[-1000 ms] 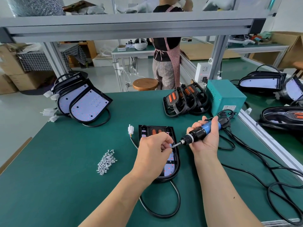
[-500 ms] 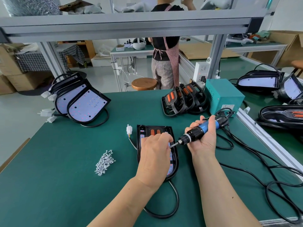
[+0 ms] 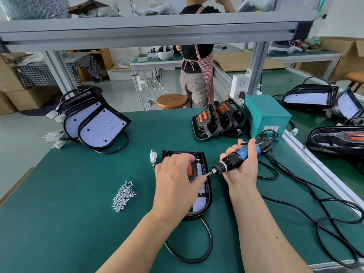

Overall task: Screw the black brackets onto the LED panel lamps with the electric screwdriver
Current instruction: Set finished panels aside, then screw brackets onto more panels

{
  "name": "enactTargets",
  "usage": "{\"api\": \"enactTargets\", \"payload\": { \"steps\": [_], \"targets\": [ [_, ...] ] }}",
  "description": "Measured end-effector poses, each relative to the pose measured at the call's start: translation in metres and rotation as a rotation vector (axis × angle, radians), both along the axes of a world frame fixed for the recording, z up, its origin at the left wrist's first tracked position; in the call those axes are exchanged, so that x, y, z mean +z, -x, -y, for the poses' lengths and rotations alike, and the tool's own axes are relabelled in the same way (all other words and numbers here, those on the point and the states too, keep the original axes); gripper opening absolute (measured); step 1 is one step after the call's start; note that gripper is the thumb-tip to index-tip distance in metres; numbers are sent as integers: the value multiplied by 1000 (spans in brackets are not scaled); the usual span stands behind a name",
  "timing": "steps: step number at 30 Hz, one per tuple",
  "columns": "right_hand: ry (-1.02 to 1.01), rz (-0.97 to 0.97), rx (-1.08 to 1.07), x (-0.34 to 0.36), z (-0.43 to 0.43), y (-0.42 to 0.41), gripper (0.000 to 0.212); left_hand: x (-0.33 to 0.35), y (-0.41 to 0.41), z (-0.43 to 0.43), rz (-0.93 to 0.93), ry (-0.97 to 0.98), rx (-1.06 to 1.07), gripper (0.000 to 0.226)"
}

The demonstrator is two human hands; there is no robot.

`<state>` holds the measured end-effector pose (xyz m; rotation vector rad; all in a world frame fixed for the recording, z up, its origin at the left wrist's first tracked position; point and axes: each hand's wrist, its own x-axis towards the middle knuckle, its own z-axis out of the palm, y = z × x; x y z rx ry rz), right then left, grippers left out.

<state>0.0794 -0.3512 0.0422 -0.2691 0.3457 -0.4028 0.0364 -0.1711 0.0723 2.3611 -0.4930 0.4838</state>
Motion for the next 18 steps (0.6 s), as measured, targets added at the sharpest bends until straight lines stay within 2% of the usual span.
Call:
{"api": "enactTargets", "payload": {
  "steps": [2, 5, 8, 14, 18],
  "targets": [
    [-8, 4, 5, 0, 0, 0, 28, -1, -9, -13, -86, 178, 128, 35],
    [1, 0, -2, 0, 0, 0, 27, -8, -24, -37, -417, 433, 272, 48],
    [26, -1, -7, 1, -2, 0, 26, -16, -27, -47, -688, 526, 156, 69],
    [79, 66, -25, 18, -10, 1, 25, -25, -29, -48, -758, 521, -64, 87],
    [206, 74, -66, 48, -22, -8, 23, -31, -29, -48, -711, 546, -121, 75]
  ]
}}
